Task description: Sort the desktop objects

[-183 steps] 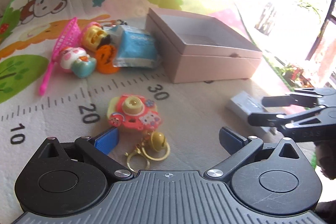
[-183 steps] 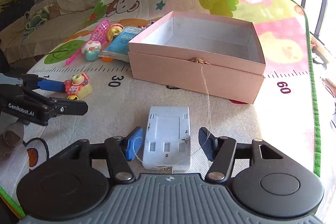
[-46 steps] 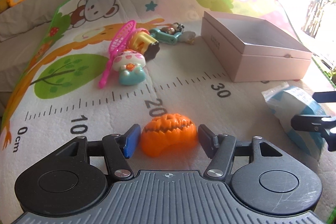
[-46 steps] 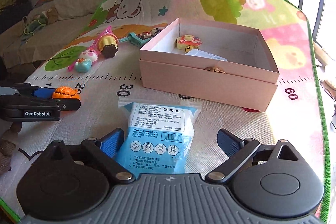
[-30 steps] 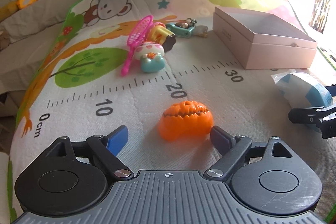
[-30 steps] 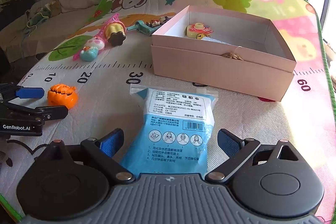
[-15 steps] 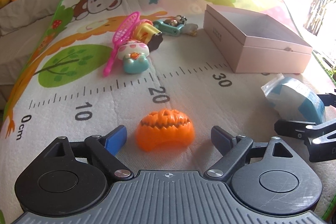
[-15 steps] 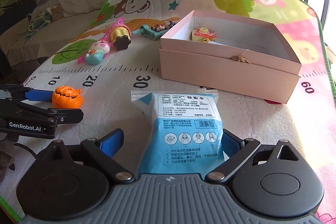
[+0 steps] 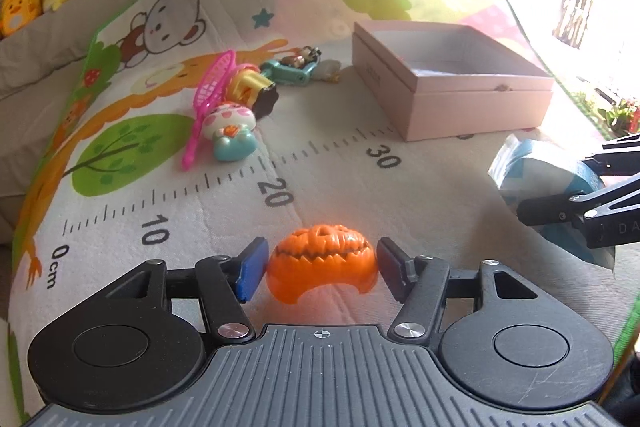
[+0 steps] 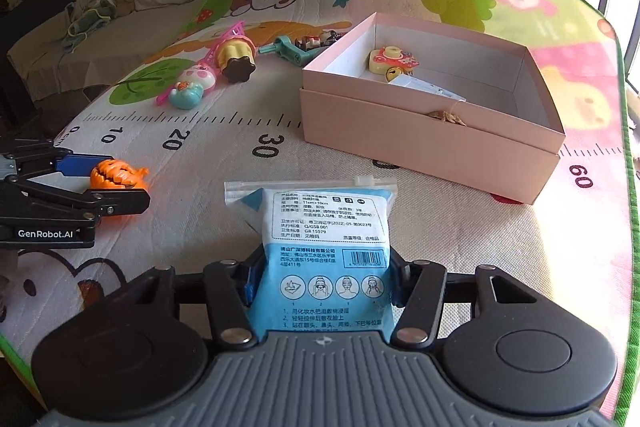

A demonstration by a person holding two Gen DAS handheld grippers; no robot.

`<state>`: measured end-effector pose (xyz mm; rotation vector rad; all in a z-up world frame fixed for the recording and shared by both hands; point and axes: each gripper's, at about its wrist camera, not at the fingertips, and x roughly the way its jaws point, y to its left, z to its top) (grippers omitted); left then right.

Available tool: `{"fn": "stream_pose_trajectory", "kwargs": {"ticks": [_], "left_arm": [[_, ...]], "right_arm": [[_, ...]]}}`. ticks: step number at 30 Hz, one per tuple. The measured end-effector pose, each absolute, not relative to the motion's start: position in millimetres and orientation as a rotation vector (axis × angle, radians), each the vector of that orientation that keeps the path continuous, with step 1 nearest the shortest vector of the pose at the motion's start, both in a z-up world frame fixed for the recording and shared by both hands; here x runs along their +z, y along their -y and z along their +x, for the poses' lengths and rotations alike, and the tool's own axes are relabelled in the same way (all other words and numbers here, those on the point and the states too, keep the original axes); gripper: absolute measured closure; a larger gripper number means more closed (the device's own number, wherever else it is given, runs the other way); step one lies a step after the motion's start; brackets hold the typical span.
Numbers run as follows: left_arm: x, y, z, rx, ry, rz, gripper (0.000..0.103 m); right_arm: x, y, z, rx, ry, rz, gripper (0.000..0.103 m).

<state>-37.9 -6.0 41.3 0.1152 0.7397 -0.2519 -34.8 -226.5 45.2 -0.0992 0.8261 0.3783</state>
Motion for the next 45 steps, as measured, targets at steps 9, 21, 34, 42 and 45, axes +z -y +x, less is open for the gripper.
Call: {"fn": "stream_pose_trajectory", "kwargs": {"ticks": [9, 21, 34, 42, 45], "left_arm": [[134, 91, 20, -0.42, -0.414, 0.237, 0.037], [55, 84, 34, -0.371, -0.584, 0.157, 0.007], [23, 1, 11, -0.121, -0.637, 0.1, 0.002], [17, -24, 32, -0.041, -0.615, 0.026, 0.001], [11, -31, 35, -0.023, -0.618, -0.01, 0.001]], "right_arm": [[212, 314, -52, 0.307, -0.357, 0.014, 0.049], [170, 338, 64, 0.18, -0.53, 0.069, 0.049], [73, 279, 177, 0.044, -0.846, -0.089, 0.036], [138, 270, 151, 0.119, -0.739, -0.038, 0.027], [149, 237, 161, 0.231, -0.764, -0.003, 0.026]]}}
